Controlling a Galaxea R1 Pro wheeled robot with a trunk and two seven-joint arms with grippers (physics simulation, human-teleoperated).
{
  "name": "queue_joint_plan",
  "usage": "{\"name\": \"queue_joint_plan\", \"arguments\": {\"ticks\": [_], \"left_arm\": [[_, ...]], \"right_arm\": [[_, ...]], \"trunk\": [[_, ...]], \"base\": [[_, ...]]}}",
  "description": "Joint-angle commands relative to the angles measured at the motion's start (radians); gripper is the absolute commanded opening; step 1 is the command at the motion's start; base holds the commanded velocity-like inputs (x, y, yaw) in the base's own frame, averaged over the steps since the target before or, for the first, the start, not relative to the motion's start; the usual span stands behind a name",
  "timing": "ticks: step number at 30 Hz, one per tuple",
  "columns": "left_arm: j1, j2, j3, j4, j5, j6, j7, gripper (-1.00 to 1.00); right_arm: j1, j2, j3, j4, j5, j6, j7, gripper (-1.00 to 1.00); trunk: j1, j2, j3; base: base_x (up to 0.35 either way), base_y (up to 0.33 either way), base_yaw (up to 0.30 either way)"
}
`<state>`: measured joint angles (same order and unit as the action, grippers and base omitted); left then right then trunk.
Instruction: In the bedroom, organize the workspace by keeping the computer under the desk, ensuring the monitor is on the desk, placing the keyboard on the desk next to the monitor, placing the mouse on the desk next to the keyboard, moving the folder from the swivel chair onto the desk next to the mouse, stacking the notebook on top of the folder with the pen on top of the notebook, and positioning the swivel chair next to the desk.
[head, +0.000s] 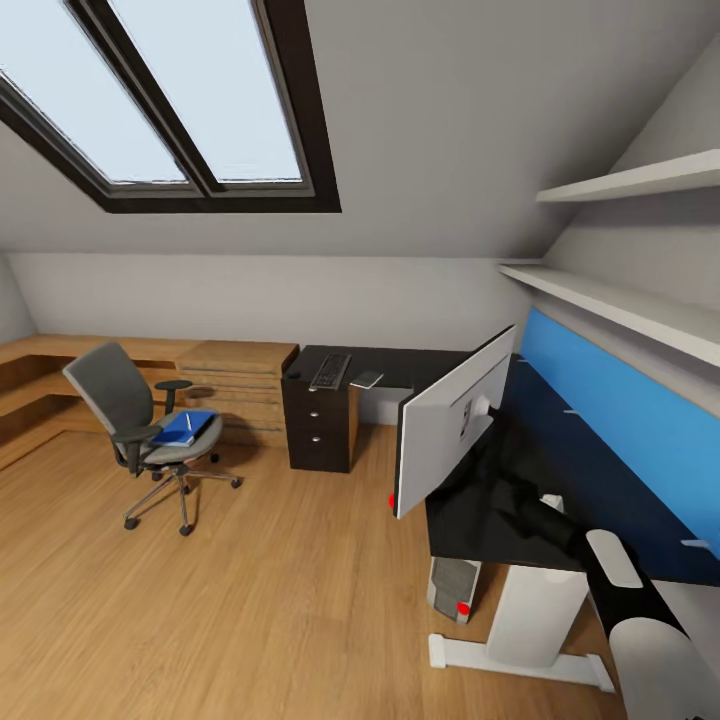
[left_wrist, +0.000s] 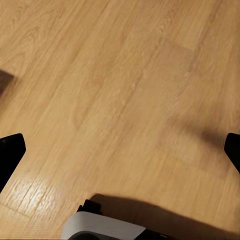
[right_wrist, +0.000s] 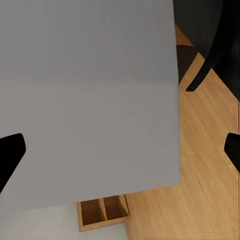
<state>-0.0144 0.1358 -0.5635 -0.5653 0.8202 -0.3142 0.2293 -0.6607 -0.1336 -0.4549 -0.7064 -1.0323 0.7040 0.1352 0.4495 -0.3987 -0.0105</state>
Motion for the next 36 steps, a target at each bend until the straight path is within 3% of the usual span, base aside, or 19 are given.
{"name": "queue_joint_plan", "arguments": {"ticks": [1, 5, 9, 10, 12, 13, 15, 16, 18, 19, 21, 22, 24, 25, 27, 30, 36], "left_arm": [[-0.001, 0.001, -0.009, -0.001, 0.006, -0.004, 0.008, 1.00], [-0.001, 0.002, -0.008, 0.000, 0.006, -0.003, 0.008, 1.00], [-0.001, 0.002, -0.007, 0.000, 0.006, -0.002, 0.009, 1.00], [-0.001, 0.002, -0.007, 0.001, 0.007, -0.001, 0.009, 1.00], [-0.001, 0.002, -0.007, 0.002, 0.007, -0.002, 0.009, 1.00], [-0.001, 0.001, -0.007, 0.004, 0.007, -0.001, 0.009, 1.00], [-0.001, 0.001, -0.007, 0.005, 0.007, -0.001, 0.009, 1.00], [-0.001, 0.001, -0.007, 0.006, 0.007, -0.001, 0.008, 1.00], [-0.001, 0.001, -0.007, 0.006, 0.007, -0.001, 0.008, 1.00], [-0.001, 0.001, -0.007, 0.006, 0.007, -0.001, 0.008, 1.00], [-0.001, 0.001, -0.007, 0.007, 0.007, -0.002, 0.008, 1.00], [-0.001, 0.001, -0.007, 0.007, 0.007, -0.002, 0.008, 1.00], [-0.001, 0.001, -0.007, 0.007, 0.007, -0.003, 0.008, 1.00], [-0.001, 0.001, -0.007, 0.007, 0.007, -0.003, 0.008, 1.00], [-0.001, 0.001, -0.007, 0.007, 0.007, -0.003, 0.008, 1.00], [-0.001, 0.001, -0.007, 0.007, 0.006, -0.003, 0.008, 1.00], [-0.001, 0.001, -0.007, 0.007, 0.007, -0.002, 0.008, 1.00]], "right_arm": [[-0.001, 0.000, -0.004, 0.000, 0.010, -0.005, 0.004, 1.00], [-0.001, 0.001, -0.002, 0.000, 0.058, -0.079, 0.003, 1.00], [-0.001, 0.003, 0.004, 0.002, 0.157, -0.180, 0.001, 1.00], [0.000, 0.005, 0.012, 0.003, 0.222, -0.237, 0.000, 1.00], [0.000, 0.007, 0.024, 0.003, 0.292, -0.294, -0.002, 1.00], [0.000, 0.010, 0.039, 0.004, 0.363, -0.355, -0.003, 1.00], [0.000, 0.021, 0.059, 0.005, 0.433, -0.421, -0.004, 1.00], [0.000, 0.040, 0.086, 0.006, 0.502, -0.494, -0.005, 1.00], [-0.001, 0.066, 0.119, 0.009, 0.573, -0.575, -0.010, 1.00], [-0.001, 0.092, 0.152, 0.020, 0.644, -0.657, -0.025, 1.00], [-0.002, 0.114, 0.180, 0.045, 0.712, -0.740, -0.052, 1.00], [-0.002, 0.130, 0.202, 0.082, 0.776, -0.817, -0.090, 1.00], [-0.003, 0.143, 0.219, 0.127, 0.837, -0.884, -0.132, 1.00], [-0.004, 0.157, 0.232, 0.176, 0.895, -0.942, -0.175, 1.00], [-0.008, 0.173, 0.244, 0.252, 0.970, -1.011, -0.228, 1.00], [-0.023, 0.182, 0.251, 0.338, 1.037, -1.105, -0.275, 1.00], [-0.036, 0.185, 0.255, 0.384, 1.068, -1.162, -0.295, 1.00]], "trunk": [[0.000, -0.001, -0.001], [0.000, -0.001, -0.001], [0.000, -0.001, -0.001], [0.000, -0.001, -0.001], [0.000, -0.001, -0.001], [0.000, -0.001, -0.001], [0.000, -0.001, -0.001], [0.000, -0.001, -0.001], [0.000, -0.001, -0.001], [0.000, -0.001, -0.001], [0.000, -0.001, -0.001], [0.000, -0.001, -0.001], [0.000, -0.001, -0.001], [0.000, -0.001, -0.001], [0.000, -0.001, -0.001], [0.000, -0.001, -0.001], [0.000, -0.001, -0.001]], "base": [[0.000, 0.000, 0.000], [0.000, 0.000, 0.000], [0.000, 0.000, 0.000], [0.000, 0.000, 0.000], [0.000, 0.000, 0.000], [0.000, 0.000, 0.000], [0.000, 0.000, 0.000], [0.000, 0.000, 0.000], [0.000, 0.000, 0.000], [0.000, 0.000, 0.000], [0.000, 0.000, 0.000], [0.000, 0.000, 0.000], [0.000, 0.000, 0.000], [0.000, 0.000, 0.000], [0.000, 0.000, 0.000], [0.000, 0.000, 0.000], [0.000, 0.000, 0.000]]}}
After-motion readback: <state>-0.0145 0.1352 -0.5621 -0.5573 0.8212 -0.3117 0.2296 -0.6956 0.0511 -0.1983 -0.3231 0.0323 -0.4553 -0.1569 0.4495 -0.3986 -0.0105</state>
